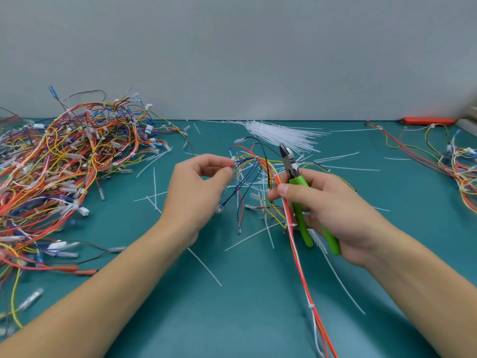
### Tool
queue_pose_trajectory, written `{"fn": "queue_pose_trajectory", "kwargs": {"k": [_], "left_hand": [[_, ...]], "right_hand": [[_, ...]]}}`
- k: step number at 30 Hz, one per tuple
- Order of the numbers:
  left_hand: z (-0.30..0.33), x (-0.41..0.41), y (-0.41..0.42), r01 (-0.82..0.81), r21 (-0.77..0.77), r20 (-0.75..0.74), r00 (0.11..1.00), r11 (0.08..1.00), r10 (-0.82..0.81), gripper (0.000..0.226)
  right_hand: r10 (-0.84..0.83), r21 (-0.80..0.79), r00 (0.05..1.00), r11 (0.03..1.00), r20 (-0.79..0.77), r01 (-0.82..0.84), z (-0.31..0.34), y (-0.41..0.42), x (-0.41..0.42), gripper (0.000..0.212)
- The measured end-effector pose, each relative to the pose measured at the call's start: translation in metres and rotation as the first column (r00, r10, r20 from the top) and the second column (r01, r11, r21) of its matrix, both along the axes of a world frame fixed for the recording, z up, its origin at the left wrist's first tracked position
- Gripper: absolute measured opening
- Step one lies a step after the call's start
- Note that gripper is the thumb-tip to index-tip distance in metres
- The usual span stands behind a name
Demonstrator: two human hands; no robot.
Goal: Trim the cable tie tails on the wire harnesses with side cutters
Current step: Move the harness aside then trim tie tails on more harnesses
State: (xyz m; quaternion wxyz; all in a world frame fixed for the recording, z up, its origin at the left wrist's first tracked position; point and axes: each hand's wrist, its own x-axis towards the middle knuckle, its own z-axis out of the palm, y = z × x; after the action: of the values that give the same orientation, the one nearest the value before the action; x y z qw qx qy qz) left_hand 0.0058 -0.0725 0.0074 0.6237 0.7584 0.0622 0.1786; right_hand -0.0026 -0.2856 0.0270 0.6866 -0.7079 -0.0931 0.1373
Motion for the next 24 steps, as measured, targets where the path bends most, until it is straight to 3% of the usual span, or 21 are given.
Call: {"fn": "queue_pose_trajectory", "kwargs": {"k": [3,7,13,18,24], "left_hand": [[-0.002,-0.002,-0.003,0.098,0.000,-0.048,0.994,0.995,-0.098,0.007],[0.001,-0.003,-0.001,0.122,-0.059,0.024,0.992,0.991,-0.121,0.008],[-0.002,-0.004,-0.002,0.226,0.075,-0.090,0.972,0.971,-0.219,0.015],[-0.001,-0.006,-0.004,0.274,0.076,-0.113,0.958,0.959,-0.265,0.014],[0.005,-0.007,-0.007,0.292,-0.086,-0.097,0.949,0.953,-0.300,0.013]], "right_hand": [[0.060,-0.028,0.998,0.998,0.023,-0.060,0.002,-0.003,0.001,0.006],[0.078,-0.047,0.996,0.996,0.049,-0.076,0.003,-0.006,0.002,0.006],[0.074,0.056,0.996,0.996,-0.045,-0.071,0.004,-0.010,0.007,0.008],[0.049,0.126,0.993,0.991,-0.109,-0.035,0.002,-0.013,0.011,0.010],[0.004,0.115,0.994,0.993,-0.109,0.008,-0.001,-0.011,0.010,0.008]]}}
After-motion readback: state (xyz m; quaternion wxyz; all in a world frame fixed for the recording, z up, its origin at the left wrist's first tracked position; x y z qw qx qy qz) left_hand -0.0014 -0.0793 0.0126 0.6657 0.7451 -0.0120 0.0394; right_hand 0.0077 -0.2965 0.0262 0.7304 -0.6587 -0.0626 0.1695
